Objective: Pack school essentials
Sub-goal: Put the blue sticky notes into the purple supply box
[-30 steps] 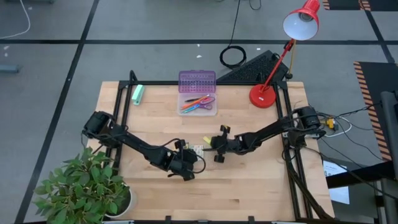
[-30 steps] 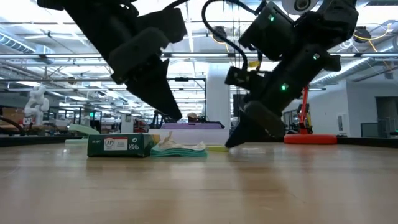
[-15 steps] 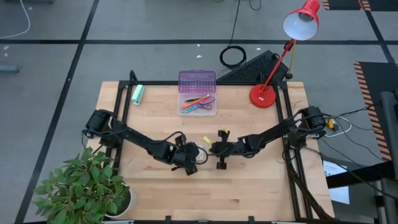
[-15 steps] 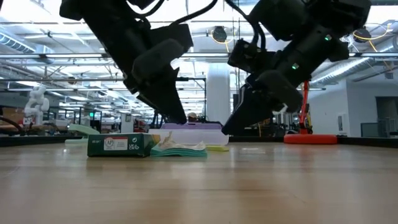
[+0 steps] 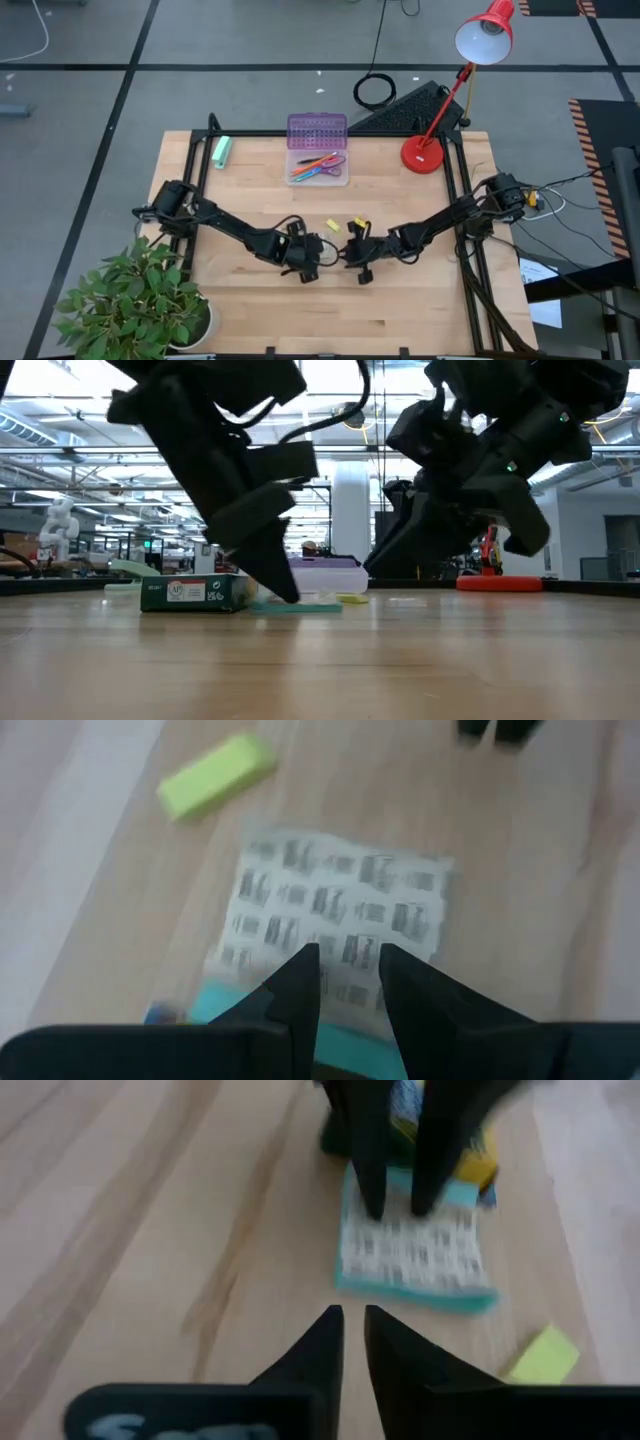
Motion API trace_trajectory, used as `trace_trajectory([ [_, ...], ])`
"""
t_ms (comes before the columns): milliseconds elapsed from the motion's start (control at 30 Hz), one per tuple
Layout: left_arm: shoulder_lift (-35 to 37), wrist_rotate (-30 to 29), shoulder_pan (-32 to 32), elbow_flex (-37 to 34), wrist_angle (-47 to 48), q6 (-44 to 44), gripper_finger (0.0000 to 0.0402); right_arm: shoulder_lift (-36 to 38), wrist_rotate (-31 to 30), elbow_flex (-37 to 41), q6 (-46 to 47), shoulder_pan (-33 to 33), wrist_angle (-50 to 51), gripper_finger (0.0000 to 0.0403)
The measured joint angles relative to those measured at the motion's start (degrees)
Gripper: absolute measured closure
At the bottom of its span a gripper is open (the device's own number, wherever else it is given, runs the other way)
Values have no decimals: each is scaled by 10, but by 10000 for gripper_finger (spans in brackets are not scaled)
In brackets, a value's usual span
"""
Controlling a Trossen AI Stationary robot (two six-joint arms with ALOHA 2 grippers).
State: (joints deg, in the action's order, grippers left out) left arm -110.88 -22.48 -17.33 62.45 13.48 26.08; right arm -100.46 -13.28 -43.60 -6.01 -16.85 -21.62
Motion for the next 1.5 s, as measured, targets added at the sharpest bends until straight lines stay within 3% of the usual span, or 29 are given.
trace_trajectory([
  [167,-21,25,0,1,-55,-51,289,0,-2,0,-110,-12,27,316],
  [367,-23,84,-11,2,-76,-123,289,0,-2,0,-180,-28,73,246],
  [533,-15,82,-37,0,-77,-186,289,0,-11,0,-246,-48,64,193],
  [667,11,38,-54,-3,-67,-198,289,0,-34,0,-299,-60,49,167],
  [767,40,11,-60,-2,-75,-187,289,0,-34,0,-319,-59,28,161],
  [1033,54,3,-54,-1,-37,-102,289,0,-29,0,-415,-57,-28,162],
  [1133,40,2,-39,-1,-13,-59,289,0,9,0,-441,-46,-36,162],
  [1333,8,40,-16,-1,-21,-39,289,-10,72,0,-424,-19,-38,163],
  [1500,-20,39,-10,2,-55,-55,289,-45,70,-1,-414,-15,-48,163],
])
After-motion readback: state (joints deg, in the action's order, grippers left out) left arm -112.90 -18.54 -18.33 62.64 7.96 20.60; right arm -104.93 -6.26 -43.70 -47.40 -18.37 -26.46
